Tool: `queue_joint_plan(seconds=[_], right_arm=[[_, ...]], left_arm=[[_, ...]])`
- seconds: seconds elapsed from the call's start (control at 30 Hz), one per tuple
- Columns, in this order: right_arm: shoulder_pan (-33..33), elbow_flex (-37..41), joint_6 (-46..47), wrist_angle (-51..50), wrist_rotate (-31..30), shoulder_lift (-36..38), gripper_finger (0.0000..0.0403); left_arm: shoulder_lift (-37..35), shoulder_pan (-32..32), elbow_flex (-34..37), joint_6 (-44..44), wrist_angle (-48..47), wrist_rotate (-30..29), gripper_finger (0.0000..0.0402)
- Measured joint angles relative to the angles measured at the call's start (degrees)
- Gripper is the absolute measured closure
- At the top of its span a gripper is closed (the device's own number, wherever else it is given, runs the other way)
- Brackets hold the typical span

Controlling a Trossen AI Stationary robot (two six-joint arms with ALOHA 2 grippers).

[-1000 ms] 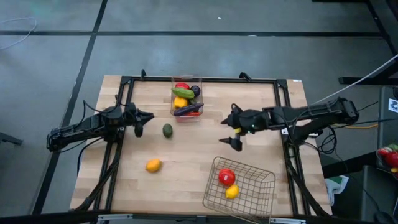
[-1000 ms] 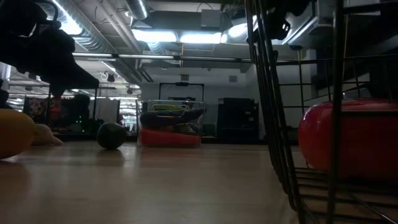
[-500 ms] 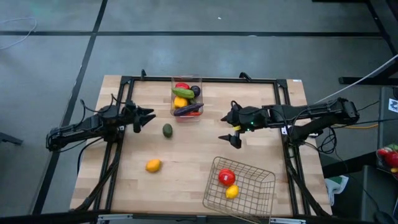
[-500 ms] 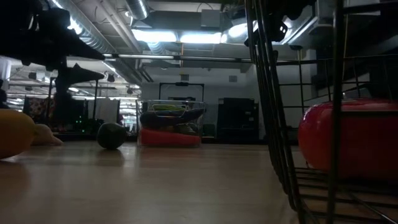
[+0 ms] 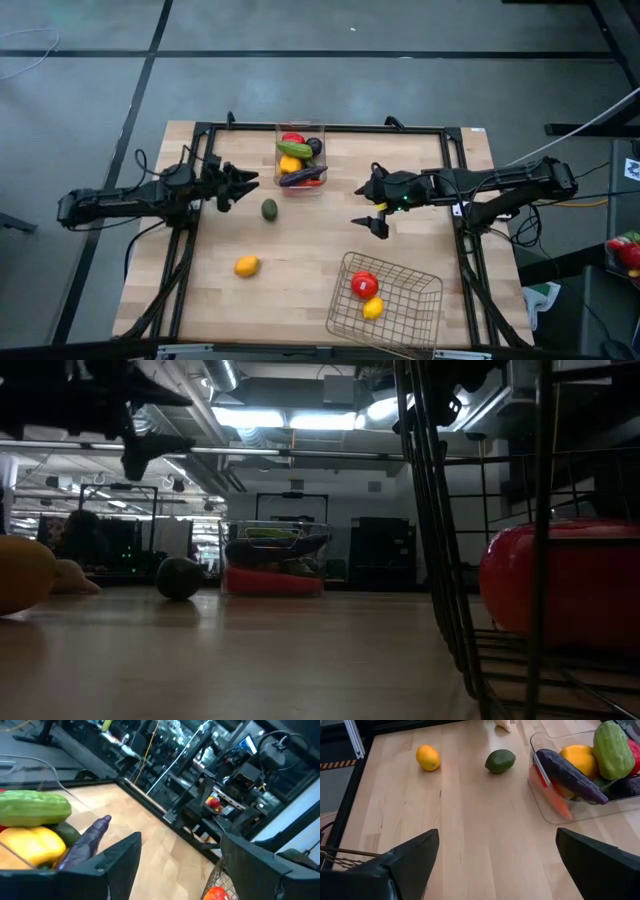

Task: Sort produce into baskets
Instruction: Put the green lime into the gold wire basket

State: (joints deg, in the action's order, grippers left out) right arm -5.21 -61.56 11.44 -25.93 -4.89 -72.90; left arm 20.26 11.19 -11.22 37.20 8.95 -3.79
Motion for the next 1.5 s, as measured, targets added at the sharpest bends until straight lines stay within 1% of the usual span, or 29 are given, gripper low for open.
queue_joint_plan(seconds=[0.1,0.23,0.37,0.47,0.63,0.73,0.87,1.07,1.17,1.33,1.5], right_arm=[[0.00,0.00,-0.20,0.00,0.00,-0.02,0.0006],[0.00,0.00,-0.20,-0.18,-0.01,-0.01,0.0006],[0.00,0.00,-0.22,-1.46,-0.02,-0.02,0.0006],[0.00,-0.02,-0.24,-2.01,0.00,-0.02,0.0006],[0.00,-0.02,-0.28,-3.17,-0.02,-0.02,0.0006],[0.00,-0.02,-0.28,-3.30,-0.02,-0.02,0.0006],[0.00,-0.02,-0.28,-3.34,-0.02,-0.02,0.0006],[0.00,-0.02,-0.28,-3.94,-0.02,-0.02,0.0006],[0.00,-0.02,-0.28,-4.69,-0.02,-0.02,0.0006],[0.00,-0.02,-0.28,-4.76,0.00,-0.02,0.0006],[0.00,-0.02,-0.28,-4.74,-0.02,-0.02,0.0006]], left_arm=[[5.49,-0.40,-4.77,-0.28,-2.16,0.00,0.0135],[12.38,-0.42,-12.66,-1.28,-8.93,-0.01,0.0135],[18.91,-0.33,-20.75,2.03,-19.13,-0.02,0.0135],[23.58,-0.33,-25.89,6.26,-28.09,-0.24,0.0135],[30.26,-0.33,-31.65,12.38,-41.02,-0.31,0.0135],[33.48,-0.33,-33.07,15.91,-45.80,-0.28,0.0135],[37.50,-0.33,-33.23,20.92,-48.02,-0.28,0.0135],[44.62,-0.33,-33.23,24.84,-47.91,-0.22,0.0135],[48.05,-0.33,-33.23,26.68,-47.78,1.03,0.0135],[53.24,-0.42,-33.23,28.52,-47.72,3.51,0.0135],[57.42,-0.42,-33.23,29.11,-46.80,3.76,0.0135]])
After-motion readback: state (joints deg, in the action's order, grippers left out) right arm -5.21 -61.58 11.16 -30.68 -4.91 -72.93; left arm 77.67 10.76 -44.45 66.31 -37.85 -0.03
